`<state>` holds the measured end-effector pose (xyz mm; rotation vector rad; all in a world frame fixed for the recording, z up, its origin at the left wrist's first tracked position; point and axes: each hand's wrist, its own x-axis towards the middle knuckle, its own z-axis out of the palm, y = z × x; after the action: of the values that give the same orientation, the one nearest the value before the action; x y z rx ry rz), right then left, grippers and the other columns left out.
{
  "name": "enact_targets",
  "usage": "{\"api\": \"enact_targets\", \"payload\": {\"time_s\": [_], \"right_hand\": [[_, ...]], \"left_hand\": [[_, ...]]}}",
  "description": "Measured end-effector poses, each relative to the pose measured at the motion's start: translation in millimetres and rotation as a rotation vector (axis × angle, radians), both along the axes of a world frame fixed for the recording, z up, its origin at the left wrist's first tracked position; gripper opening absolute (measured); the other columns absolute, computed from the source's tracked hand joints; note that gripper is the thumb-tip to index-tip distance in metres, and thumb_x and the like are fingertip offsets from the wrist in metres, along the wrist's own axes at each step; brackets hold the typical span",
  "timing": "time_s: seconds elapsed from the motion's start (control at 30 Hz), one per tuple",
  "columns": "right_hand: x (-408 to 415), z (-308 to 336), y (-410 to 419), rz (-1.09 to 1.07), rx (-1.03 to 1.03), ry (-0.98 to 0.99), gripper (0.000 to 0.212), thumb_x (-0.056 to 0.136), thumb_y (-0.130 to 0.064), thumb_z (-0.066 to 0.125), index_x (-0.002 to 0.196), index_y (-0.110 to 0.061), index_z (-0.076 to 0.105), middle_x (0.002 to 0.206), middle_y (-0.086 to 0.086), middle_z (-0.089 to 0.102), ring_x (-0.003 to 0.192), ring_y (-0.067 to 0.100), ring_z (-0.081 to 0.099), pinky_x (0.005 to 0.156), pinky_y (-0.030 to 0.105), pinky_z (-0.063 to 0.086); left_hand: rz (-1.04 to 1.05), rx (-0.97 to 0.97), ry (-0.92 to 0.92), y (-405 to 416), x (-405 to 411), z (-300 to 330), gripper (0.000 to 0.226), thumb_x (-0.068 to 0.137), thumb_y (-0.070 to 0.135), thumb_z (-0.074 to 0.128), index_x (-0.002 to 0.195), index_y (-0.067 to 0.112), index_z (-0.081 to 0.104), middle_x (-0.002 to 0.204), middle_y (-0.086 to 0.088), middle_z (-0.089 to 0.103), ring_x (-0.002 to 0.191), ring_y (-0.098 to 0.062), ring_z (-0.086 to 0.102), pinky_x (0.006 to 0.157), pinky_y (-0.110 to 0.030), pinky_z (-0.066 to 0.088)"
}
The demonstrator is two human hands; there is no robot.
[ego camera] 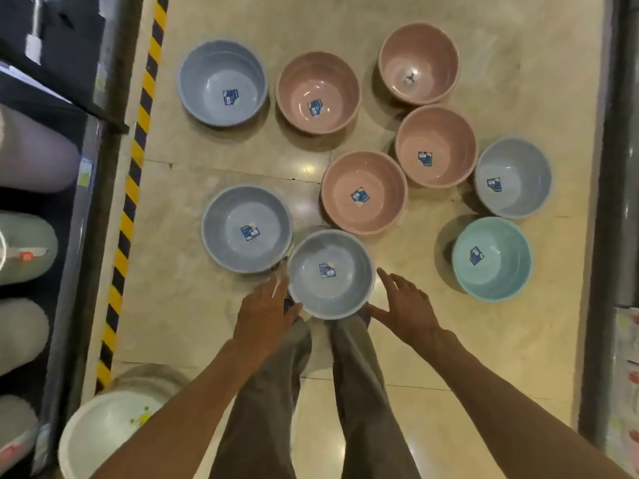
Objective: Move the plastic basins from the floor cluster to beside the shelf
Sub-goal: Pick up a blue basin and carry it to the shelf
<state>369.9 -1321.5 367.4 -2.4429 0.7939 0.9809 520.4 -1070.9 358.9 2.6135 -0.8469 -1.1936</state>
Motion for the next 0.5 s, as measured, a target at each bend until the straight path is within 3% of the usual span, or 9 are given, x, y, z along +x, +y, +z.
{"api": "enact_targets", "payload": {"time_s": [0.17, 0.37, 0.5], "right_hand": [[1.7, -122.1, -23.1, -0.013, 0.031, 0.045, 0.093, 0.094, -0.069, 0.06, 0.167, -0.027, 0.021, 0.162, 0.007, 0.043, 0.144, 0.032, 0.047, 0.106, 0.048, 0.048], [-0.8, -251.6, -33.8, -0.114, 0.121, 0.081, 0.095, 0.094, -0.061, 0.067, 0.167, -0.023, 0.019, 0.156, 0.015, 0.047, 0.137, 0.039, 0.051, 0.102, 0.053, 0.05], [-3.2, -323.6, -44.7, -0.213, 0.134, 0.074, 0.096, 0.095, -0.051, 0.07, 0.167, -0.016, 0.017, 0.158, 0.02, 0.04, 0.135, 0.046, 0.051, 0.101, 0.057, 0.051]], "left_hand": [[0.155, 0.056, 0.108, -18.8, -6.9, -124.2, 0.07, 0.103, 0.056, 0.045, 0.162, 0.025, 0.024, 0.164, -0.004, 0.035, 0.149, -0.026, 0.035, 0.115, -0.044, 0.039], [0.26, 0.103, 0.167, -27.0, -15.0, -256.3, 0.073, 0.102, 0.056, 0.047, 0.161, 0.026, 0.018, 0.16, -0.009, 0.038, 0.138, -0.033, 0.047, 0.105, -0.053, 0.05], [0.399, 0.115, 0.206, -27.6, -16.1, -326.3, 0.074, 0.1, 0.057, 0.049, 0.16, 0.029, 0.017, 0.156, -0.01, 0.042, 0.133, -0.035, 0.052, 0.104, -0.058, 0.049]]}}
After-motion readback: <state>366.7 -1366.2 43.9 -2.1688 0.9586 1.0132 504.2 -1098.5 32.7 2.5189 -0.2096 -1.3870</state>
